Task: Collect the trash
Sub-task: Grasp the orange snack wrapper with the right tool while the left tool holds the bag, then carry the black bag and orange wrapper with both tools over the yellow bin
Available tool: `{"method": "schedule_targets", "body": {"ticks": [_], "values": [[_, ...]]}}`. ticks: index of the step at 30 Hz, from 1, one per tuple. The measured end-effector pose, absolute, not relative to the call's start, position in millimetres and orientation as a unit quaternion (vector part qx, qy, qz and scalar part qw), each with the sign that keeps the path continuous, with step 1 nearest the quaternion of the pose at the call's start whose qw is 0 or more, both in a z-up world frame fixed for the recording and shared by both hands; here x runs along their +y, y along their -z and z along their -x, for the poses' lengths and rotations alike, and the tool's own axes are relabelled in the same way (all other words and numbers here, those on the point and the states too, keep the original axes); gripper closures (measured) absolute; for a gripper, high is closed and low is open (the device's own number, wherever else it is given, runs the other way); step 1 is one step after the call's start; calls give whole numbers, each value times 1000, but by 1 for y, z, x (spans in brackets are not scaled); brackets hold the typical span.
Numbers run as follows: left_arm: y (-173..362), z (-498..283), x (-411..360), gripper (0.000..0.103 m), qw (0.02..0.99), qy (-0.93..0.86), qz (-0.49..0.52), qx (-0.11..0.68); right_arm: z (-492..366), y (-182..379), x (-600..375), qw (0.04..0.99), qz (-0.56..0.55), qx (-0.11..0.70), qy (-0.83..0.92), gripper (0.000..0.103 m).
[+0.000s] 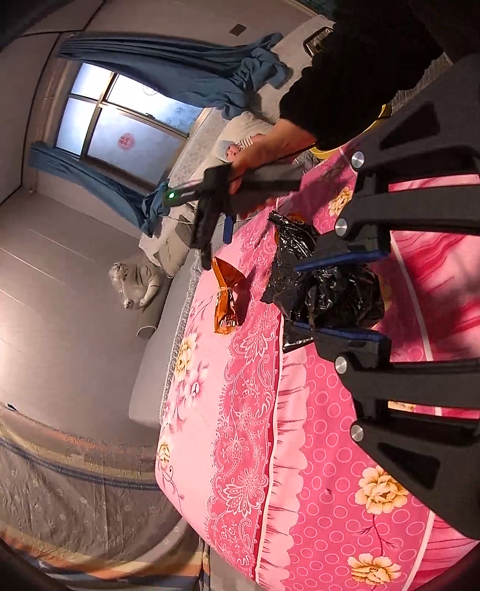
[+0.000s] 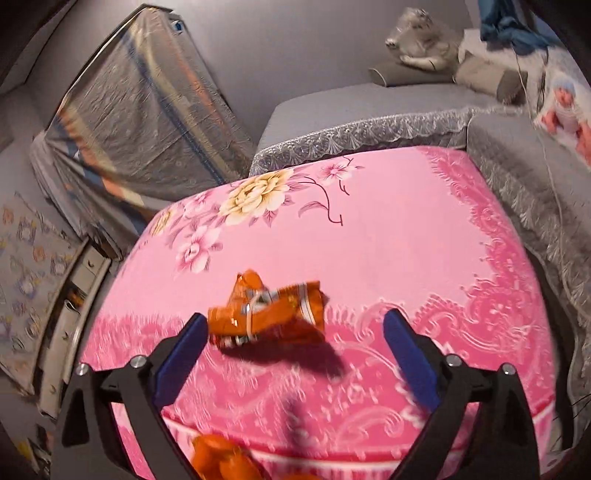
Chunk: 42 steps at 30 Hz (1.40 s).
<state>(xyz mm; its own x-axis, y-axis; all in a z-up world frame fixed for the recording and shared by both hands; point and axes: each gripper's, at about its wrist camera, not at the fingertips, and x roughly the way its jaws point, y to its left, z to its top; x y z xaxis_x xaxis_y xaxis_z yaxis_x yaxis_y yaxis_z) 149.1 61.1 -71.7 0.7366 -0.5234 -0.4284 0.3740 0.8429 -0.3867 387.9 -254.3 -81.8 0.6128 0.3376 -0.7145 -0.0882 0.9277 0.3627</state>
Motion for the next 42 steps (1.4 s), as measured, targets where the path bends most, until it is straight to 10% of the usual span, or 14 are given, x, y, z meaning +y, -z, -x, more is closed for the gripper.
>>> {"method": "schedule_targets", "body": {"ticks": [5,15,42], "values": [[75,-150,66,78,922,239,141,272,-411,100,-241,869,-154,458,-110,10],[73,-151,63,78,924,229,136,275,-404,102,-225,861,-142,471,-130,73],[-45,-117,-148,78,926,342,13,160,-52,-52,-456,966,-195,170,-13,73]]}}
